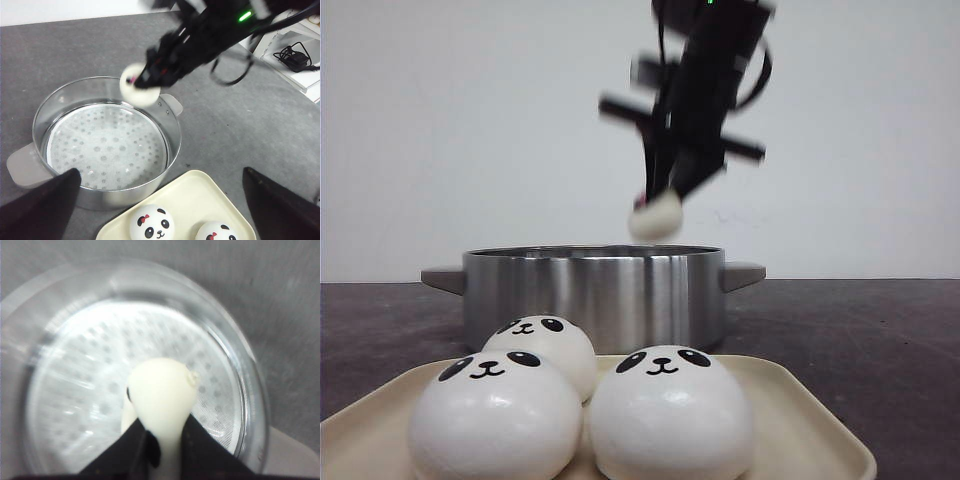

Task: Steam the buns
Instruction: 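Lift the held bun with the right gripper and carry it over the pot, then lower the bun onto the steamer insert and open the right gripper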

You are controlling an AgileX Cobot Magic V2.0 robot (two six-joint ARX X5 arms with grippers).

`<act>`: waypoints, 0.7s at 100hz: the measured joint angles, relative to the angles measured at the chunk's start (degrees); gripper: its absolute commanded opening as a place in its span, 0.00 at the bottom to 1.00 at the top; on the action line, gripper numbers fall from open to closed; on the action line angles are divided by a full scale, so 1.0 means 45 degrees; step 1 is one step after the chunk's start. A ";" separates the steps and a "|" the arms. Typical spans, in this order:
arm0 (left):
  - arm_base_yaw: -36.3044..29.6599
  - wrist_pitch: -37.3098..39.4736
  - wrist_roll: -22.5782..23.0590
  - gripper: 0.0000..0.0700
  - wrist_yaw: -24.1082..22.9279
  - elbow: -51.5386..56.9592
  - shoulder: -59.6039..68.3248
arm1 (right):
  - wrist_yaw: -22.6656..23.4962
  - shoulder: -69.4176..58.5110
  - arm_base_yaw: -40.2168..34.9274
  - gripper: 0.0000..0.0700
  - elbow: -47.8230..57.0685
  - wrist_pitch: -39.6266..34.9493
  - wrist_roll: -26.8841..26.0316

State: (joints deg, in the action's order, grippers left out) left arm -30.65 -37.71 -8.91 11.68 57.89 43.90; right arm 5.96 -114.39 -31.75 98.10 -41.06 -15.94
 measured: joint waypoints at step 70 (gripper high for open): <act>0.0000 -0.0151 0.0000 0.90 -0.0005 0.0000 0.0005 | 0.0432 -0.1433 0.0253 0.00 0.0044 0.1268 0.0461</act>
State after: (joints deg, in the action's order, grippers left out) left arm -30.65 -38.39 -8.91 11.66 57.89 43.92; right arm 7.90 -120.84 -30.61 98.30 -35.35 -13.87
